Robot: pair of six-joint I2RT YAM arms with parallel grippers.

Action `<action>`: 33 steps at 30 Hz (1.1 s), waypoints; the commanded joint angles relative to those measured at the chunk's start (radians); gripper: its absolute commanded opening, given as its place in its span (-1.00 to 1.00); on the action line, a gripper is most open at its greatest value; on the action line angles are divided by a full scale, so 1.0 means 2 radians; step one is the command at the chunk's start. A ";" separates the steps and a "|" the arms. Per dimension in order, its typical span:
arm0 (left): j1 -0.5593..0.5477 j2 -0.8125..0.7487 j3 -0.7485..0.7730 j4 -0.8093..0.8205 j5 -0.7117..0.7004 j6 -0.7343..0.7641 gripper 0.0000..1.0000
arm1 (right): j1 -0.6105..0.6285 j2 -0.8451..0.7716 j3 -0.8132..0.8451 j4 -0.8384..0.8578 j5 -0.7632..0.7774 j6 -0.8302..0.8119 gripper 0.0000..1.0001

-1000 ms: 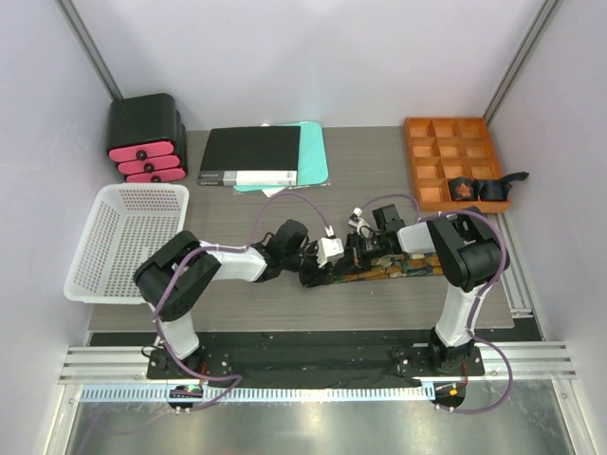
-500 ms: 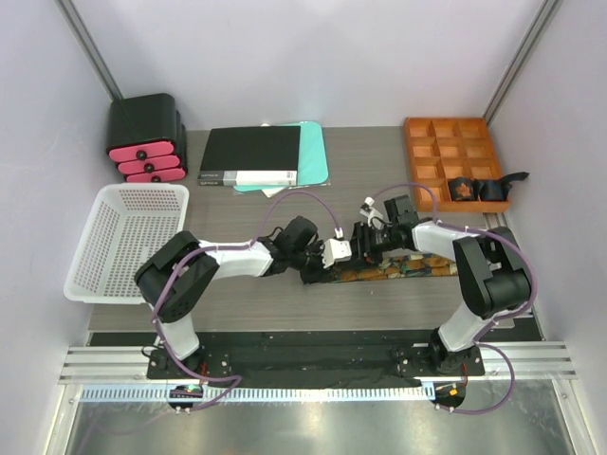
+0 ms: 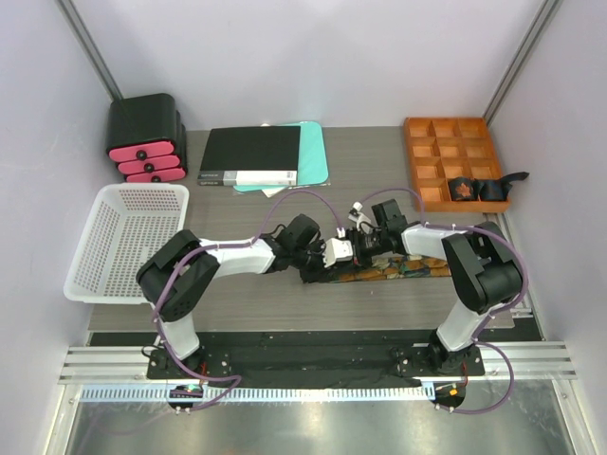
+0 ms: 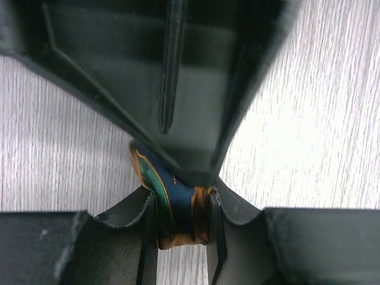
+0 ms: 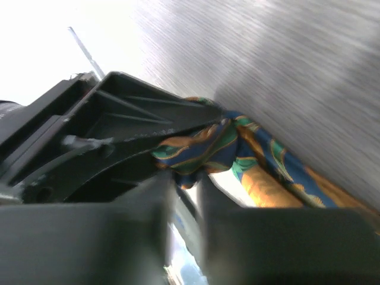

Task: Roll the ties
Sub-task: Roll the tie at the center of the board.

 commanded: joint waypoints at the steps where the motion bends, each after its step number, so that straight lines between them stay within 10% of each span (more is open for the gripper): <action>1: 0.001 0.020 -0.005 -0.058 -0.037 0.012 -0.63 | 0.002 0.001 0.008 0.013 0.025 -0.006 -0.89; 6: 0.001 0.021 -0.003 -0.057 -0.044 0.013 -0.55 | -0.024 -0.010 -0.008 -0.051 0.033 -0.040 -0.98; 10: 0.012 0.002 -0.011 -0.042 -0.032 0.004 0.03 | -0.054 0.002 -0.017 -0.072 0.049 -0.056 -0.97; 22: 0.019 -0.080 -0.081 0.092 0.016 -0.030 0.66 | -0.056 0.093 0.022 -0.123 0.094 -0.101 -0.97; 33: -0.003 0.001 -0.044 0.187 0.029 -0.044 0.58 | -0.036 0.103 0.025 -0.088 0.076 -0.081 -0.98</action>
